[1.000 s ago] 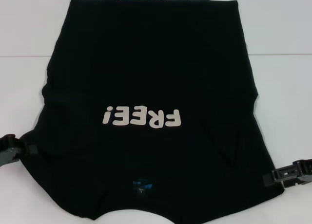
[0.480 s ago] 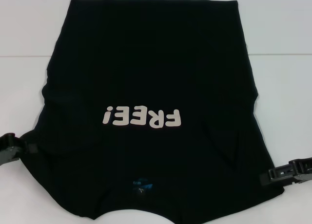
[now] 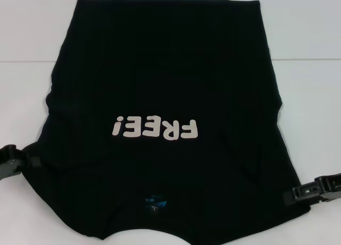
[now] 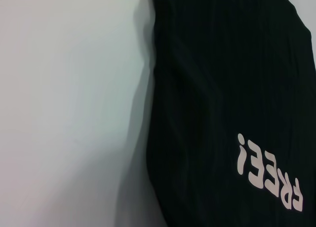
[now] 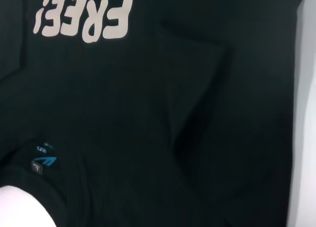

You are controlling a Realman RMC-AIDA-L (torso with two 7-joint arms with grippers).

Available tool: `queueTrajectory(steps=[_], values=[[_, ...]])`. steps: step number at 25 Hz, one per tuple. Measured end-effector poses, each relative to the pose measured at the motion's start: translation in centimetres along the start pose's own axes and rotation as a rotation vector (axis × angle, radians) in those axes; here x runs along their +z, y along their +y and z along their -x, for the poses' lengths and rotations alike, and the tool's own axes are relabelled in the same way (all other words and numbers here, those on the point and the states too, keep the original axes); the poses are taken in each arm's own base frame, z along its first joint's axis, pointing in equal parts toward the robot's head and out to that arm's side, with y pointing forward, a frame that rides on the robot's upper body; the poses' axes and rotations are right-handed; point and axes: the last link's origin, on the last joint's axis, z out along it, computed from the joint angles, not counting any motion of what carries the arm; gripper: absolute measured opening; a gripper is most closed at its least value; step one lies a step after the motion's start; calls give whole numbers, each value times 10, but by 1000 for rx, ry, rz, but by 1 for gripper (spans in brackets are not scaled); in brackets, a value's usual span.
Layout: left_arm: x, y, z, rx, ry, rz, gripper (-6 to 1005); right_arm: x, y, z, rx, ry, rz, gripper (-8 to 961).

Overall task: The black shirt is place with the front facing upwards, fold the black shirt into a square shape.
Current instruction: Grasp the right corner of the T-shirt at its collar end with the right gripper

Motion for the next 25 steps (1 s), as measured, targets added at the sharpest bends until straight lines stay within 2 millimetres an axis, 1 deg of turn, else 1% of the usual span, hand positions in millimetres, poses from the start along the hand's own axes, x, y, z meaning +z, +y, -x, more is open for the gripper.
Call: queueTrajectory(steps=[18,25], values=[[0,0,0,-2,2,3,26,1,1,-1,-2,7,0,825],[0,1,0,0,0,4,26,7,9,2,-17,20,24,818]])
